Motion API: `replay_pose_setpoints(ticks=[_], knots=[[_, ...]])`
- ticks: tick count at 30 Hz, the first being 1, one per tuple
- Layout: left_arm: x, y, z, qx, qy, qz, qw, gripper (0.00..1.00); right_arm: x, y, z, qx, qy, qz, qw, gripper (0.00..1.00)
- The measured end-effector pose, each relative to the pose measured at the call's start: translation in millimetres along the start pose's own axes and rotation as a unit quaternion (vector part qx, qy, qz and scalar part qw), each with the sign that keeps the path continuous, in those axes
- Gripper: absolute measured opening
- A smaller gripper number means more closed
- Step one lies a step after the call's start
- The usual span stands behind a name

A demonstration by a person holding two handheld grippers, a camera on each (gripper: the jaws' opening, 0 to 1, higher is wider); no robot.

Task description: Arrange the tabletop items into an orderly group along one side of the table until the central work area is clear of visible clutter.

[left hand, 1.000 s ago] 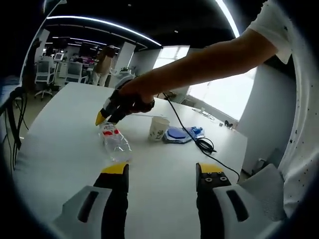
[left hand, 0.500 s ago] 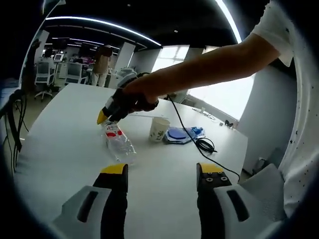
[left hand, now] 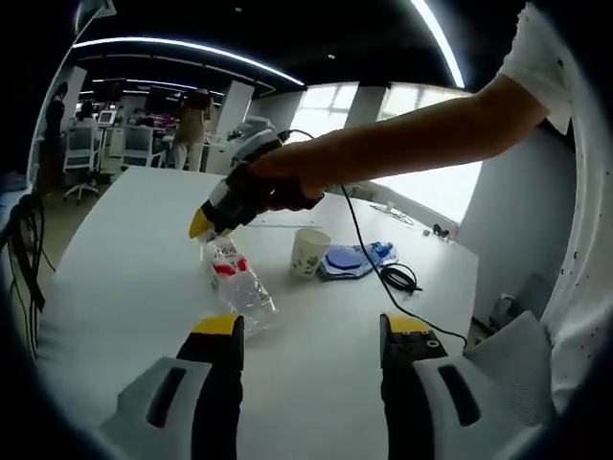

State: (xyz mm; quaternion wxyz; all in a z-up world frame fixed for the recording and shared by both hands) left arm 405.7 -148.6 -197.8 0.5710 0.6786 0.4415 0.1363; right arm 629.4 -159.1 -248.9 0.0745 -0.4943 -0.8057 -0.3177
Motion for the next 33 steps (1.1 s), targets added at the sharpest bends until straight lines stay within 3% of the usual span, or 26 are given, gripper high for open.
replay_pose_setpoints(ticks=[7,16,27,33], knots=[[9.7,11.9,11.9,-0.001,-0.004,0.013,0.9999,0.59,4.2,-0.2,-12.3,-0.015,0.003,-0.023,0.9996,0.19],[37.1,25.4,33.5,0.004,0.003,0.018,0.9998,0.59,12.9,-5.6,-30.8,-0.038,0.005,-0.052,0.9979,0.19],[66.5,24.9,77.6,0.025,0.000,0.004,0.9997,0.61,28.0,-15.5,-50.9,-0.064,0.003,-0.094,0.9935,0.19],[72.4,23.3,99.0,0.031,-0.010,-0.009,0.9994,0.60,34.5,-20.8,-58.5,-0.077,0.000,-0.115,0.9904,0.19]])
Point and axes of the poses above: the point that each gripper's makers call its tool centre point, and the gripper's own axes: z roughly forward along the fingers, x roughly to its left, y roughly out of its top, the point moved 3 cm from there along -z, roughly backward along the fingers
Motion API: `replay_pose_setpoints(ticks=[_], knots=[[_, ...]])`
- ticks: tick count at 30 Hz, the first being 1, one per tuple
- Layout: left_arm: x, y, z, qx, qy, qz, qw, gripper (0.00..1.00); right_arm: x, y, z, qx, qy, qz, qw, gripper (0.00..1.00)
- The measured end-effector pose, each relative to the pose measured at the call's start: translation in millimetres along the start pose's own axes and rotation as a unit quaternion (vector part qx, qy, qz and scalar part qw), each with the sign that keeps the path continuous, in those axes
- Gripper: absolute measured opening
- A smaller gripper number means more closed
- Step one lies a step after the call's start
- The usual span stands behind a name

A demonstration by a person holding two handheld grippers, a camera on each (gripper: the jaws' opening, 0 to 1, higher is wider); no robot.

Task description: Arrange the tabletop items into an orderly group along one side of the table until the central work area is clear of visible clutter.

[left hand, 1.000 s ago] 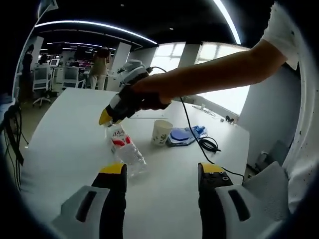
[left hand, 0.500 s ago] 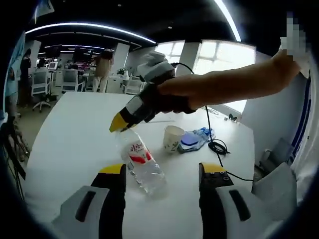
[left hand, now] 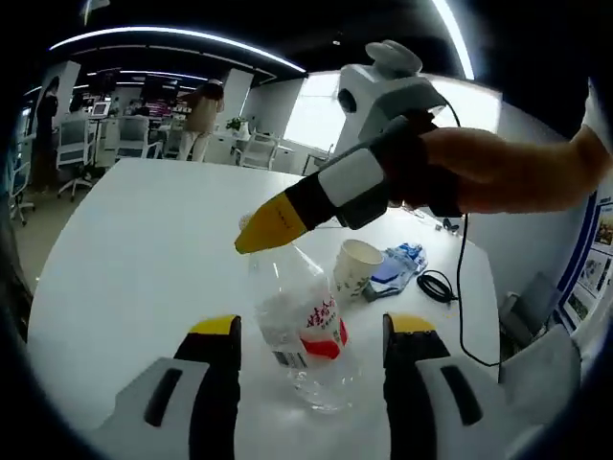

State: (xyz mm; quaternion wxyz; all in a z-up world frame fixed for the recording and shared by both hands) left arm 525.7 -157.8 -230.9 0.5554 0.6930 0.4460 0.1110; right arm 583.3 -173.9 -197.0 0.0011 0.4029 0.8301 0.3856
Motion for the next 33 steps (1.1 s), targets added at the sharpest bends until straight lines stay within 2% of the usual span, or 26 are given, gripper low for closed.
replay_pose_setpoints(ticks=[6,13,18,20,21,29,33], knots=[[0.5,-6.7,16.2,0.014,-0.016,-0.012,0.9997,0.58,4.1,-4.0,-4.9,-0.008,-0.001,-0.010,0.9999,0.19],[-5.0,-20.1,26.4,0.047,-0.036,-0.006,0.9982,0.56,5.9,-7.8,-10.4,-0.016,-0.003,-0.018,0.9997,0.19],[-10.1,-20.9,28.9,0.048,-0.051,-0.009,0.9975,0.50,7.1,-9.9,-16.1,-0.025,-0.003,-0.020,0.9995,0.19],[-14.3,-21.2,30.2,0.052,-0.066,-0.008,0.9965,0.46,7.1,-10.9,-19.8,-0.031,-0.004,-0.020,0.9993,0.19],[-14.5,-21.2,30.7,0.052,-0.062,-0.007,0.9967,0.46,6.6,-11.8,-22.8,-0.033,-0.005,-0.021,0.9992,0.19],[-29.1,-17.9,36.0,0.072,-0.082,0.048,0.9929,0.43,2.3,-22.5,-46.9,-0.066,-0.017,-0.005,0.9976,0.19],[-37.2,-14.3,41.3,0.087,-0.093,0.079,0.9887,0.42,-0.2,-28.7,-62.4,-0.083,-0.026,0.004,0.9962,0.19]])
Point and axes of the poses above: the point that each gripper's makers call its tool centre point, and the gripper's own axes: z roughly forward along the fingers, x roughly to its left, y roughly out of its top, the point moved 3 cm from there along -z, roughly backward along the fingers
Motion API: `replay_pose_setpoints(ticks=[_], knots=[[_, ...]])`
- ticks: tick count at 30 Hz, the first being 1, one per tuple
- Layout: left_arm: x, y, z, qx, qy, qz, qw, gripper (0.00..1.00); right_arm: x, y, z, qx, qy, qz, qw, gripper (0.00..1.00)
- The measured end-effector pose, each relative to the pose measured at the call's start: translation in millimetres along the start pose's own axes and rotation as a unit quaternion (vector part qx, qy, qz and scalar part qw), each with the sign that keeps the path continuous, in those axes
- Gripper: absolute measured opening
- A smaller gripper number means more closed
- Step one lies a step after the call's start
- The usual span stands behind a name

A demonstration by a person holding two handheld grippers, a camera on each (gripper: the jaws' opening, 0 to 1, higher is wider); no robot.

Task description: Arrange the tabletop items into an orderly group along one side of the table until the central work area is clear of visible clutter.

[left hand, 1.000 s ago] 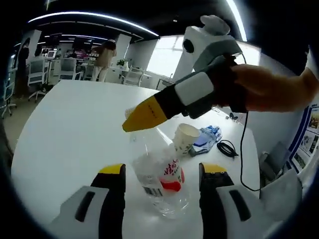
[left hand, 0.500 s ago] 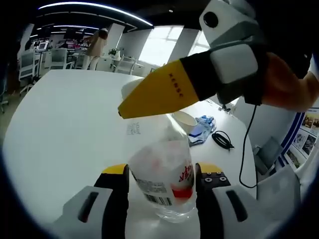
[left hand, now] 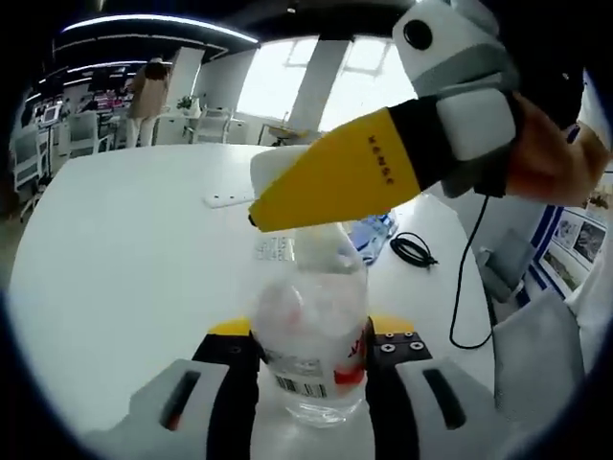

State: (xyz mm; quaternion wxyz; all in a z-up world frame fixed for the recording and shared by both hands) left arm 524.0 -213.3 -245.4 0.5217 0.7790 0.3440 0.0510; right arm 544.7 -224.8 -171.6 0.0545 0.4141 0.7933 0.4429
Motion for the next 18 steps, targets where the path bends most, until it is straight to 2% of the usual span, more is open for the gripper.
replay_pose_setpoints(ticks=[10,18], knots=[[-11.3,20.6,11.6,-0.004,-0.020,0.034,0.9992,0.41,-12.3,6.6,-24.9,-0.032,-0.015,0.003,0.9994,0.19],[-11.2,34.2,14.8,-0.002,-0.027,0.065,0.9975,0.40,-18.3,14.6,-36.1,-0.063,-0.027,0.000,0.9976,0.19]])
Point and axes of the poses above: the point that each gripper's makers call its tool centre point, and the gripper's own axes: z roughly forward along the fingers, x roughly to its left, y roughly out of its top, the point moved 3 cm from there along -z, roughly backward along the fingers
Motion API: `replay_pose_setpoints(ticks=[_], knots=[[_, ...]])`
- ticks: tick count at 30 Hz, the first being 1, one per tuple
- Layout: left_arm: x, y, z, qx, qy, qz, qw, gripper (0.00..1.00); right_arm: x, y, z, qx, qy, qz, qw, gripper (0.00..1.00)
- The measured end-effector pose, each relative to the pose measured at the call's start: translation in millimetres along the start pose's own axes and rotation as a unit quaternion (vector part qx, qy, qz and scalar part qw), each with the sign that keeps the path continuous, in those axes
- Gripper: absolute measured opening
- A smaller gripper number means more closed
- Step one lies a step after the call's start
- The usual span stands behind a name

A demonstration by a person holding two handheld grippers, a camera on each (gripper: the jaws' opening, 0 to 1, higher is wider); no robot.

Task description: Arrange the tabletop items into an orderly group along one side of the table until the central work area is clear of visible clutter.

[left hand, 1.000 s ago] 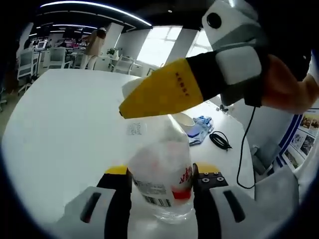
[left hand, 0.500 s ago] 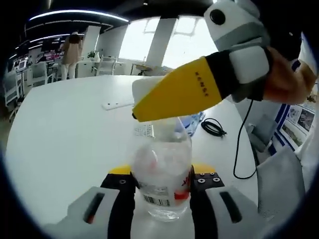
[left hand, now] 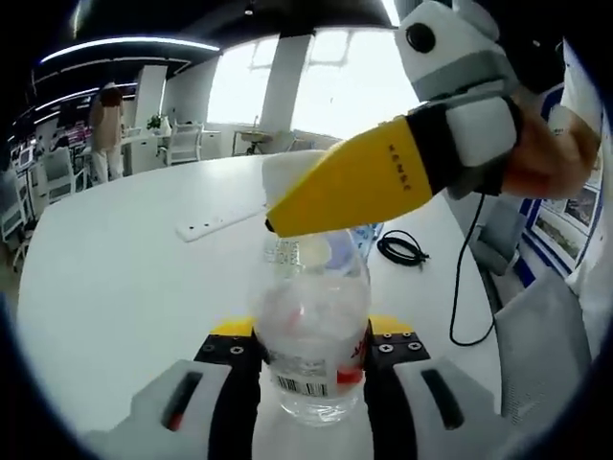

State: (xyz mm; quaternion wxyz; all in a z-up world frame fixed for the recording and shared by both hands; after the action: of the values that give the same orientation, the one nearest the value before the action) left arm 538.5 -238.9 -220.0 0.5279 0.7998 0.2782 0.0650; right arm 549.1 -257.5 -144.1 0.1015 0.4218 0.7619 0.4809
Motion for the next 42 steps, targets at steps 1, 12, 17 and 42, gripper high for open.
replay_pose_setpoints(ticks=[1,12,17,42], knots=[[1.0,2.7,1.3,0.000,-0.001,0.005,1.0000,0.40,-1.1,1.5,-0.2,-0.005,-0.003,-0.001,1.0000,0.19],[12.7,20.5,15.5,0.000,-0.009,0.051,0.9987,0.40,-11.7,14.8,-2.5,-0.049,-0.042,-0.049,0.9967,0.20],[19.4,26.9,20.2,0.003,-0.011,0.073,0.9973,0.40,-16.1,18.9,-1.9,-0.066,-0.056,-0.070,0.9938,0.20],[39.2,16.6,48.0,0.008,-0.035,0.090,0.9953,0.40,-41.0,8.2,17.4,-0.069,-0.106,-0.108,0.9861,0.20]])
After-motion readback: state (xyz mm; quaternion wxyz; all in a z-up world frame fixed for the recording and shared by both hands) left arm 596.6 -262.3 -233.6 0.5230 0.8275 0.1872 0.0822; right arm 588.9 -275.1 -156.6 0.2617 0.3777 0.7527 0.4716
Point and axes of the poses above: the point that each gripper's makers call its tool centre point, and the gripper's own axes: z roughly forward along the fingers, x roughly to its left, y roughly out of its top, the point moved 3 cm from there along -z, roughly backward along the fingers
